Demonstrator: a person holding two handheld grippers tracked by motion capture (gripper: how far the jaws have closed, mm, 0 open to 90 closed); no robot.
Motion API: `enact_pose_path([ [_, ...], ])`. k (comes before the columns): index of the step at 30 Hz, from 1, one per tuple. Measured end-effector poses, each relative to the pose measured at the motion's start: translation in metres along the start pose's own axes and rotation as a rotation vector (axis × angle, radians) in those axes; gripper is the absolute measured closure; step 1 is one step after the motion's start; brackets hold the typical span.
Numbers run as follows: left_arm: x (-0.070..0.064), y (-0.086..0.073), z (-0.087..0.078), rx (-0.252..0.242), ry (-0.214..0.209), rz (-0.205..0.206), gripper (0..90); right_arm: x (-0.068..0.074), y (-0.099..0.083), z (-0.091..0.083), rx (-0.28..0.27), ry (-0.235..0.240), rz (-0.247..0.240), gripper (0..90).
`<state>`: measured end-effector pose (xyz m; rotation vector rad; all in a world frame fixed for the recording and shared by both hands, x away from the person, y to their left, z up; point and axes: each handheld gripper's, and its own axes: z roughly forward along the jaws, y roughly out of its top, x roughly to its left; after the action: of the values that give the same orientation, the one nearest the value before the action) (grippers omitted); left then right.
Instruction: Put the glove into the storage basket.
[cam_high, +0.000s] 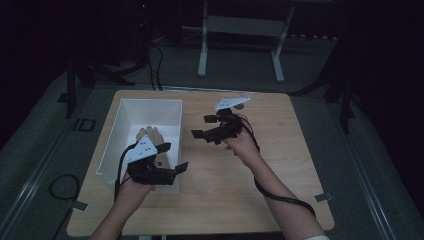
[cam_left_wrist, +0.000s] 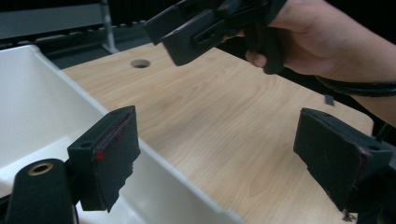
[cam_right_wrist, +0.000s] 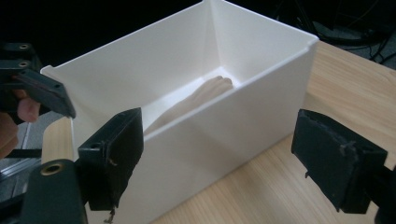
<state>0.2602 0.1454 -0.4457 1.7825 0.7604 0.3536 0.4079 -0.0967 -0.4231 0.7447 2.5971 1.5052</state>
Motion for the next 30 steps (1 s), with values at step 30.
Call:
enact_pose_path([
  [30,-0.07,-0.021,0.089,0.108,-0.195,0.089,14.9,-0.035,-0.108,-0.044,0.015,-0.026,0.031,16.7],
])
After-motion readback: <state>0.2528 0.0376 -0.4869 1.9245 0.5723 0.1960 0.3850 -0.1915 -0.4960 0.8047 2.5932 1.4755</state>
